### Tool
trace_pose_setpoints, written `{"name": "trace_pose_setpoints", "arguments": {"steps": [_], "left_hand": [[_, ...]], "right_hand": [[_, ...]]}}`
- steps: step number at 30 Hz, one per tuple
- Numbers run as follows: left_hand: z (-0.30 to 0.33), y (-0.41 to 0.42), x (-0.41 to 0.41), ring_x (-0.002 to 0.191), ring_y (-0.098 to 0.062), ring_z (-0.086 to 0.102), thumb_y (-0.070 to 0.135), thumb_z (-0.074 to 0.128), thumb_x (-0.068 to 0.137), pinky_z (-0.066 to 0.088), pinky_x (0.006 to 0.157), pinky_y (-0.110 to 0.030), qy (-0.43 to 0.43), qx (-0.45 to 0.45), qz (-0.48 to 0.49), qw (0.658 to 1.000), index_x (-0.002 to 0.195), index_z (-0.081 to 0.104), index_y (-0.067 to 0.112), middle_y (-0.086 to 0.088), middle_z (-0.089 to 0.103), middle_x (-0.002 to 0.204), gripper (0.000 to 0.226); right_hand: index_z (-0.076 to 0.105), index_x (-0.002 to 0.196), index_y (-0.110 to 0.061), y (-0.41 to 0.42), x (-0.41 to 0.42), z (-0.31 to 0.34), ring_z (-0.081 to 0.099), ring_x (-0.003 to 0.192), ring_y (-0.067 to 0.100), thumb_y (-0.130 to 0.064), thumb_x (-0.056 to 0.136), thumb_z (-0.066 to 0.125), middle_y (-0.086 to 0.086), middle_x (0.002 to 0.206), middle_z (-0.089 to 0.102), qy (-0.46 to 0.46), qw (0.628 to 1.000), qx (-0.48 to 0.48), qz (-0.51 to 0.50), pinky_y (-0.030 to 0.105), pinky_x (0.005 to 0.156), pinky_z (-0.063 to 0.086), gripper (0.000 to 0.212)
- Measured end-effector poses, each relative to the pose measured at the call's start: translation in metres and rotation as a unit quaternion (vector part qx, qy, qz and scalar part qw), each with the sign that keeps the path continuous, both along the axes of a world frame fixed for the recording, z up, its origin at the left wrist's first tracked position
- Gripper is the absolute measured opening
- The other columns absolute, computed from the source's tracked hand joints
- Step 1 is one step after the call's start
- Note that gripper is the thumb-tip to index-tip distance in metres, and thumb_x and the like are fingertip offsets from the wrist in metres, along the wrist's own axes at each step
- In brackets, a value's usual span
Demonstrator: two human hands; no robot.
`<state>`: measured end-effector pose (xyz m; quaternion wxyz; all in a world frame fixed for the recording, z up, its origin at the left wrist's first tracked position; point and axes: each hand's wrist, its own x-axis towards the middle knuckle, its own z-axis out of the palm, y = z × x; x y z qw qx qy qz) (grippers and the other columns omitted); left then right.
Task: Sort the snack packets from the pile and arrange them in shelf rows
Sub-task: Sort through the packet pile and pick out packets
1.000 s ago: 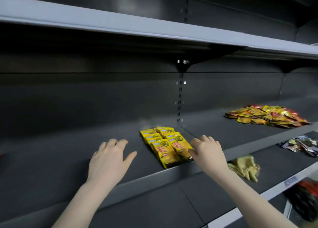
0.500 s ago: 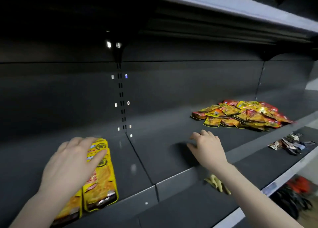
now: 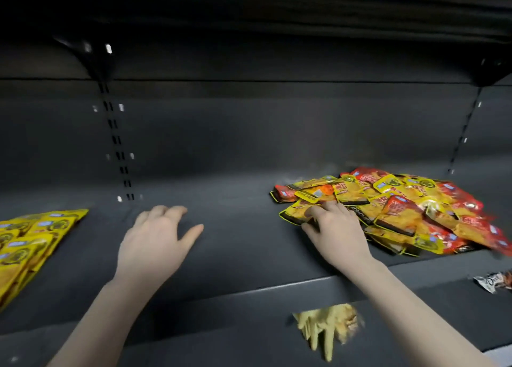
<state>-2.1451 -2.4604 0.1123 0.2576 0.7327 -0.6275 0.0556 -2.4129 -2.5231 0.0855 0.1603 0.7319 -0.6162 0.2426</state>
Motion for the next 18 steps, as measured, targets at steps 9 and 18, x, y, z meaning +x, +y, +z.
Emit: {"name": "trace_pose_setpoints", "arguments": {"steps": [9,18], "left_hand": [[-0.001,-0.032,-0.143,0.124,-0.020,0.042,0.055,0.045,0.092,0.039,0.098,-0.033,-0.022,0.056,0.000,0.998,0.133,0.047,0.026,0.003,0.049,0.132,0.051],[-0.007,-0.090,-0.191,0.121,-0.023,0.046,0.055,0.039,0.094,0.040,0.096,-0.034,-0.044,0.102,-0.036,0.993,0.132,0.050,0.020,-0.004,0.053,0.129,0.052]], "right_hand": [[0.070,0.097,-0.014,-0.031,-0.109,0.010,0.058,0.092,0.035,-0.032,0.081,0.069,0.012,0.091,0.064,0.012,0.999,0.032,0.028,0.040,0.078,0.044,0.024],[0.065,0.112,-0.019,-0.055,-0.140,0.016,0.053,0.104,0.028,-0.036,0.091,0.054,0.006,0.105,0.060,-0.011,0.997,0.039,0.064,0.036,0.089,0.040,0.029]]}}
